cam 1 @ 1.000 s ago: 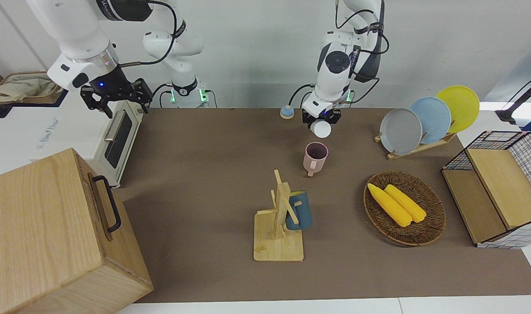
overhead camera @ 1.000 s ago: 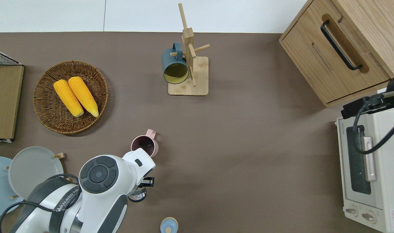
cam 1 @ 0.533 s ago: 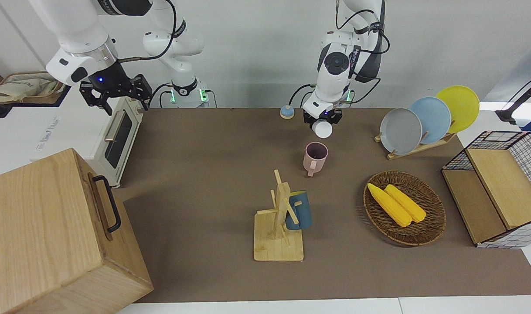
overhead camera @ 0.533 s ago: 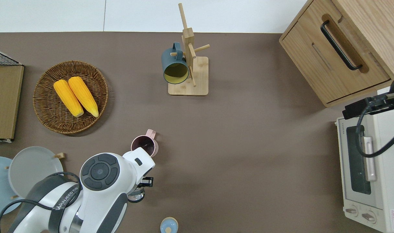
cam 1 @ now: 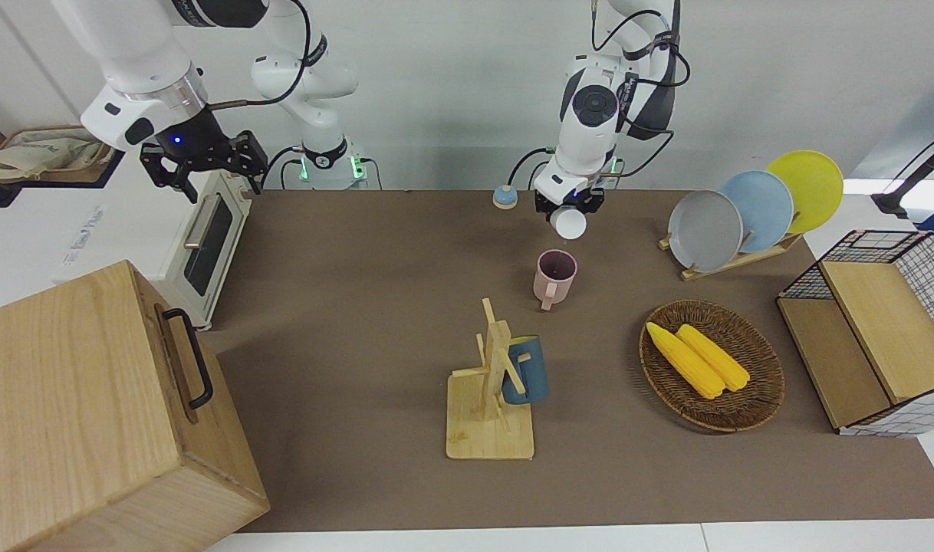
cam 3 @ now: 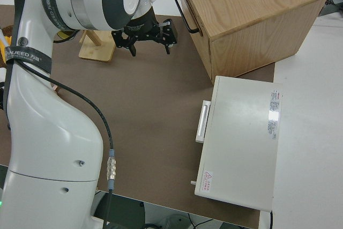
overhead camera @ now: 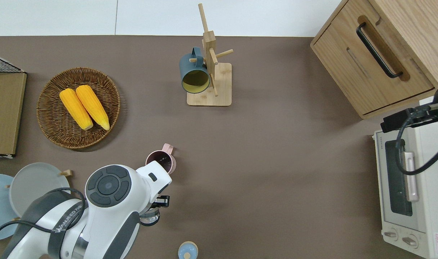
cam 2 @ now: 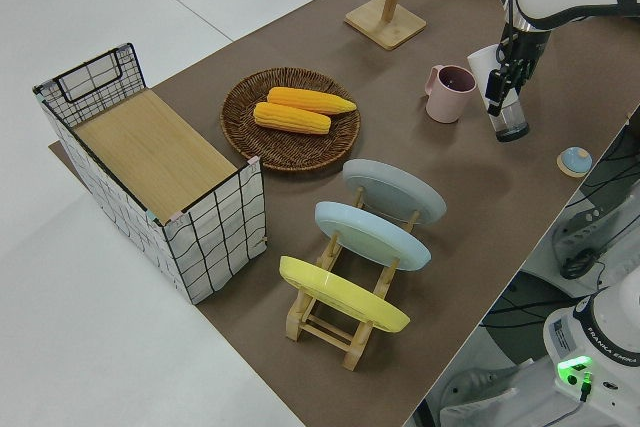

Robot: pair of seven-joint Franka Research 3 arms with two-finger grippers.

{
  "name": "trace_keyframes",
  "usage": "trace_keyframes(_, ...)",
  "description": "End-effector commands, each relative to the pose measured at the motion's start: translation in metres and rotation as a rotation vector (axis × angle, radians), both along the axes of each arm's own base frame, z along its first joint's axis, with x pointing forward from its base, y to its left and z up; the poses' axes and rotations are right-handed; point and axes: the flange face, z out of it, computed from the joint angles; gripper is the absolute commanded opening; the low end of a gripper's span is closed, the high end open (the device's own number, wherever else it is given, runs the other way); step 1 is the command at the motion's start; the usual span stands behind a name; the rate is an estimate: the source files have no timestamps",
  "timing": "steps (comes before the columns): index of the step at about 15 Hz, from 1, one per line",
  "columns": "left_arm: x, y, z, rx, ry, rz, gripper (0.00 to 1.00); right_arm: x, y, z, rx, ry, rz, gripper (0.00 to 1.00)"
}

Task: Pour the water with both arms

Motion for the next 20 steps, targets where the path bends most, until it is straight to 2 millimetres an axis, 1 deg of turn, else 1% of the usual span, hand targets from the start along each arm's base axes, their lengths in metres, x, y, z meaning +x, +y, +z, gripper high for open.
trace_keyframes(1, 0.008, 0.001, 0.007, 0.035, 0.007, 0.014, 0.0, -0.005, 0.0, 0.001, 0.017, 0.001, 0.012, 0.99)
trace_keyframes(8, 0.008, -0.001, 0.012, 0.043, -0.008, 0.037, 0.0, -0.005, 0.0, 0.001, 0.017, 0.001, 0.012, 0.99)
trace_keyframes(14, 0.006, -0.002, 0.021, 0.036, -0.035, 0.043, 0.0, -0.005, 0.0, 0.001, 0.017, 0.001, 0.012, 0.99)
trace_keyframes(16, 0.003, -0.003, 0.022, 0.033, -0.054, 0.053, 0.0, -0.005, 0.0, 0.001, 0.017, 0.001, 0.012, 0.99)
trace_keyframes(20, 0.004, -0.008, 0.028, 0.004, -0.132, 0.067, 0.0, -0.005, 0.0, 0.001, 0.017, 0.001, 0.012, 0.99)
